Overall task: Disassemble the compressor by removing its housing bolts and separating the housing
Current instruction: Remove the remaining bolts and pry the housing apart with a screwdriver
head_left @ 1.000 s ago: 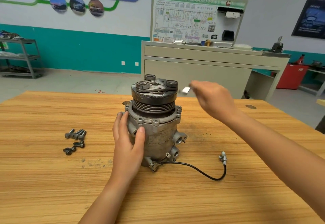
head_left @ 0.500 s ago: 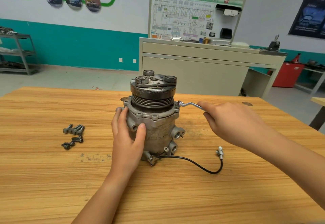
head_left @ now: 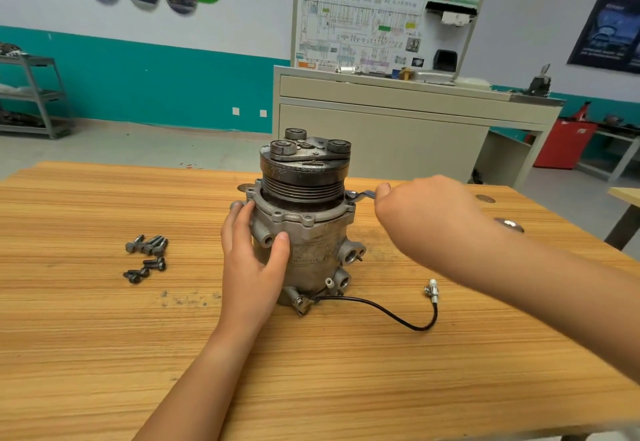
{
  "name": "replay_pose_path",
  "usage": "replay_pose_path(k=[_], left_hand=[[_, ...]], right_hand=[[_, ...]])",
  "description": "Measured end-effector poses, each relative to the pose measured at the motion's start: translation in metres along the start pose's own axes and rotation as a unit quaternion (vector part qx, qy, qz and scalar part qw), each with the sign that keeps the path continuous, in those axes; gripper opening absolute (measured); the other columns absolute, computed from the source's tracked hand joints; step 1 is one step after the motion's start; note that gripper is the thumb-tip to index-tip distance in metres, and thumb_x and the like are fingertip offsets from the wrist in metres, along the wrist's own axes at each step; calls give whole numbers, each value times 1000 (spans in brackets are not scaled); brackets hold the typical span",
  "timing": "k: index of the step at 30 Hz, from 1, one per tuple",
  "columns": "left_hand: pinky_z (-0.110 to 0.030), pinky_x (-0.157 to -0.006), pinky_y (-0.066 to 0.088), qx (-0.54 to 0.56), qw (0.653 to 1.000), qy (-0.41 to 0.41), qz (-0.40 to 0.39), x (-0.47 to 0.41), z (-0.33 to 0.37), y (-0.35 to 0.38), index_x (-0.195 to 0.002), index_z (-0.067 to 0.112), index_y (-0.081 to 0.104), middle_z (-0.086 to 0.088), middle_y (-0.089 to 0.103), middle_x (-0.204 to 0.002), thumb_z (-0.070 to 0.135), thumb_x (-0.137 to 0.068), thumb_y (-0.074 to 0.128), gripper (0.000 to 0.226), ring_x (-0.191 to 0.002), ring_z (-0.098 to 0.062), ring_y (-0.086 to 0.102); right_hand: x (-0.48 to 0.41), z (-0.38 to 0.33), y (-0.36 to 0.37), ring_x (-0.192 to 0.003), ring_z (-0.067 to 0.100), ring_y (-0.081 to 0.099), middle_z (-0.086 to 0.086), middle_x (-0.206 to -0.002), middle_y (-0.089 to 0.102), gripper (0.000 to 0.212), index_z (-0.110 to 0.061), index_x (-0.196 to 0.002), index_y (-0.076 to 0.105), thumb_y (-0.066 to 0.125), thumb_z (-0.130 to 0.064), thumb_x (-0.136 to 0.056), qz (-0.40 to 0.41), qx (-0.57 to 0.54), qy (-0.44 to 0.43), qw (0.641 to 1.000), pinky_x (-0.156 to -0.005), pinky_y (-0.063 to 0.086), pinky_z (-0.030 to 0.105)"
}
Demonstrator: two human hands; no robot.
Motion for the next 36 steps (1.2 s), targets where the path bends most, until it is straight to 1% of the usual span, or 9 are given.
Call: replay_pose_path(k=[5,11,14,19,22,26,28,30,36], left_hand=[[-21,-108,21,7,1000,-7,-4,-1,-1,0,-142,20,33,4,25,-150,21,-90,55,56,-137,-6,23],[-30,-113,25,9,1000,-10,-3,0,-1,-1,-141,21,35,3,26,-150,21,-89,55,55,-137,-10,26],[-34,-114,25,6,1000,-4,-2,-1,0,-1,-141,21,35,4,27,-149,21,-89,56,55,-137,-11,27],[-39,-110,31,3,1000,-1,14,0,-5,-5,-138,24,39,7,31,-146,21,-88,59,54,-134,-15,34],[-33,-108,31,3,1000,1,19,0,-5,-6,-137,23,40,7,32,-146,21,-87,60,54,-133,-15,36],[-12,-107,23,-5,1000,16,25,1,-2,-4,-137,20,39,6,27,-147,27,-88,60,54,-135,-6,26],[6,-95,13,-5,999,18,33,2,-1,-3,-137,19,39,6,19,-150,36,-82,54,59,-132,5,16],[7,-94,9,-9,999,26,32,3,-1,-2,-139,20,36,6,10,-154,37,-80,50,63,-131,10,8],[-24,-112,8,-47,996,69,38,6,0,1,-142,16,33,15,2,-148,33,-85,46,60,-138,4,-1]], right_hand=[[-7,13,10,-47,13,35,-2,-59,36,25,-13,-117,44,34,-14,-94,35,-32,-23,999,-39,25,23],[-40,41,27,-44,12,31,-4,-57,36,47,-22,-133,39,35,-2,-90,95,27,-48,994,-38,21,25],[-64,44,38,-56,18,49,1,-76,56,38,-16,-124,46,40,0,-90,157,-42,-47,986,-47,40,28],[-74,25,31,-68,29,65,16,-81,69,21,2,-90,66,62,15,-73,363,-247,-58,896,-59,52,34],[-79,17,23,-78,33,66,18,-92,69,22,5,-96,65,54,12,-78,398,-290,-61,868,-80,51,45],[-59,50,28,-80,36,64,19,-93,69,31,1,-121,57,51,-5,-91,415,-387,40,822,-69,47,37],[-40,53,28,-71,34,60,18,-84,67,38,-2,-131,48,48,-9,-94,411,-364,50,834,-58,40,32],[-16,48,25,-61,33,58,16,-75,64,41,-1,-133,45,49,-8,-93,402,-314,36,859,-47,41,32],[23,26,44,-48,27,56,8,-72,65,42,-7,-136,43,39,-17,-96,280,-231,19,932,-36,38,29]])
Point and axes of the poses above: each hand's wrist, its own x-axis away from the middle knuckle, its own y-axis out of the palm, z = x × y, the point moved 9 cm from there along -x, towards the middle knuckle
